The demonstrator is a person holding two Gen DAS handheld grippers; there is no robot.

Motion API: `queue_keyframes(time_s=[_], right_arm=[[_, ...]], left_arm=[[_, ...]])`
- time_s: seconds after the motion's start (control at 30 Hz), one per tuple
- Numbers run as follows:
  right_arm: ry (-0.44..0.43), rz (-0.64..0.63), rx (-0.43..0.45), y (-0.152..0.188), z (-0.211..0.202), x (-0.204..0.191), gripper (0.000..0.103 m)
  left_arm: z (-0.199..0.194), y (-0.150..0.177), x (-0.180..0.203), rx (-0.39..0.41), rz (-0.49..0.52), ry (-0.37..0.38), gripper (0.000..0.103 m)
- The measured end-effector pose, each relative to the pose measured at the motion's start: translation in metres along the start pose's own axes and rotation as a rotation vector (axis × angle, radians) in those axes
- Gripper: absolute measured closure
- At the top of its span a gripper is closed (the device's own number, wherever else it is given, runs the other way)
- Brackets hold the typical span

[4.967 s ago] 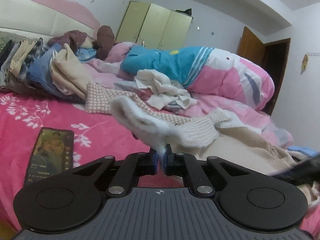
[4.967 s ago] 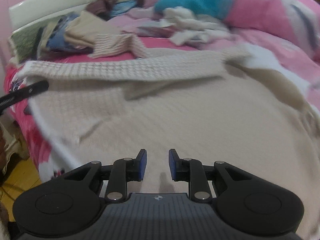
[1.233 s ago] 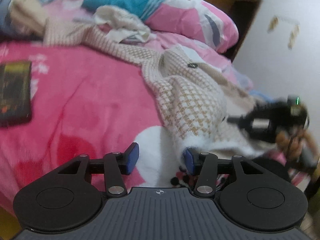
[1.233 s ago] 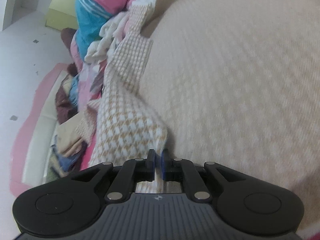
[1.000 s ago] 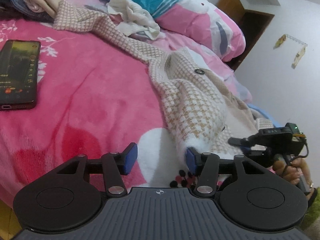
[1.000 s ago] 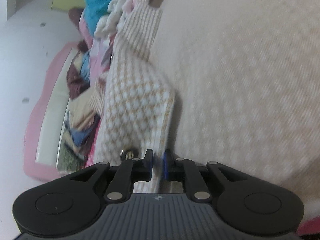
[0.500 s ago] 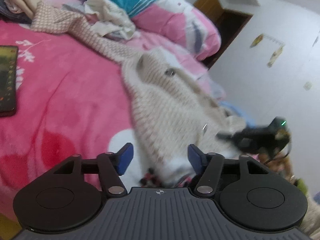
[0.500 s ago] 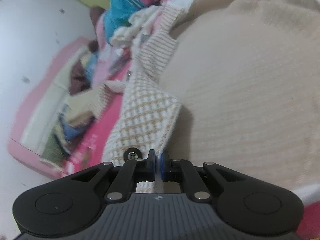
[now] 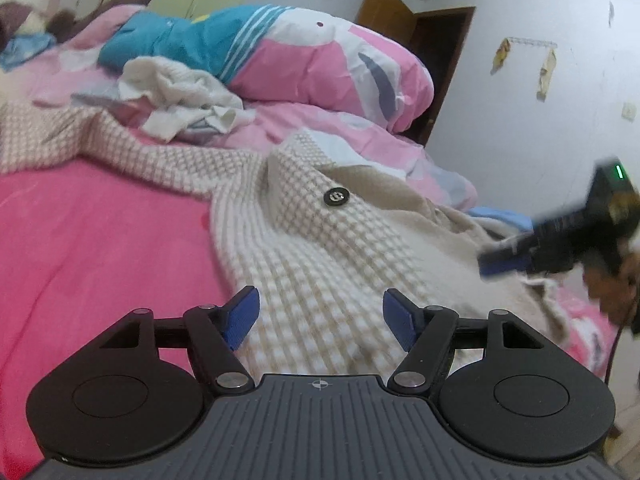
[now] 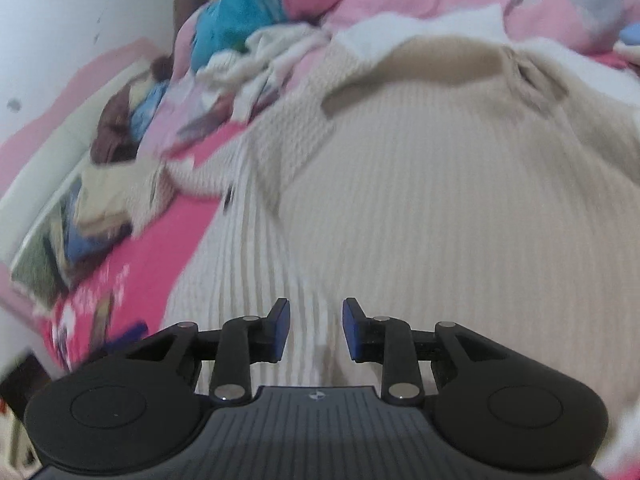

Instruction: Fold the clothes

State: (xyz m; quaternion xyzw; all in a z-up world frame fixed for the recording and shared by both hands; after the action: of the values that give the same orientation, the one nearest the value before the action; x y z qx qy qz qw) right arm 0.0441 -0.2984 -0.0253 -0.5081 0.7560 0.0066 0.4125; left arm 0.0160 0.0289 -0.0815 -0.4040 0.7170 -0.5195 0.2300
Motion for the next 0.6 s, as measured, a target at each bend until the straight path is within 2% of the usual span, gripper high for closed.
queue_keyframes(time_s=[0.13, 0.27, 0.37, 0.43, 0.6], right_arm=[[-0.083, 0.142, -0.028, -0.055, 0.068, 0.001, 0.070], [-0.089, 0.243, -0.030, -0.103, 0.142, 0.008, 0.070], [-0.049, 0.198, 0.013, -0.132, 0.187, 0.007, 0.068], [-0.039, 0.163, 0.004, -0.144, 0.212, 0.008, 0.064], [-0.086, 0.119, 0.028, -0.153, 0.236, 0.004, 0.062]], left_arm=[[0.019, 0.008, -0.006, -0.021, 0.017, -0.014, 0.034], [0.024, 0.018, -0.011, -0.036, -0.006, 0.004, 0.034], [0.024, 0.022, -0.013, -0.030, -0.010, 0.017, 0.034], [0.025, 0.023, -0.013, -0.029, -0.008, 0.021, 0.034], [0.025, 0.024, -0.014, -0.022, -0.020, 0.033, 0.033]])
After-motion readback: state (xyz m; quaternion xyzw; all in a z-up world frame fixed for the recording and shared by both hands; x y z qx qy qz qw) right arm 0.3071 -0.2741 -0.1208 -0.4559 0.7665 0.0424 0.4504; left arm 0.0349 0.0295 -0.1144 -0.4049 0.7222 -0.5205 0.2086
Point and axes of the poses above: each gripper's, at about its wrist camera, not at the fingertips, and z roughly the way its jaws point, x to its right, y to its underside, the point moved 1 cm from there along z, roughly the way its jaws point, and after that the axes turned 14 degrees about z, right-handed, at the moved point
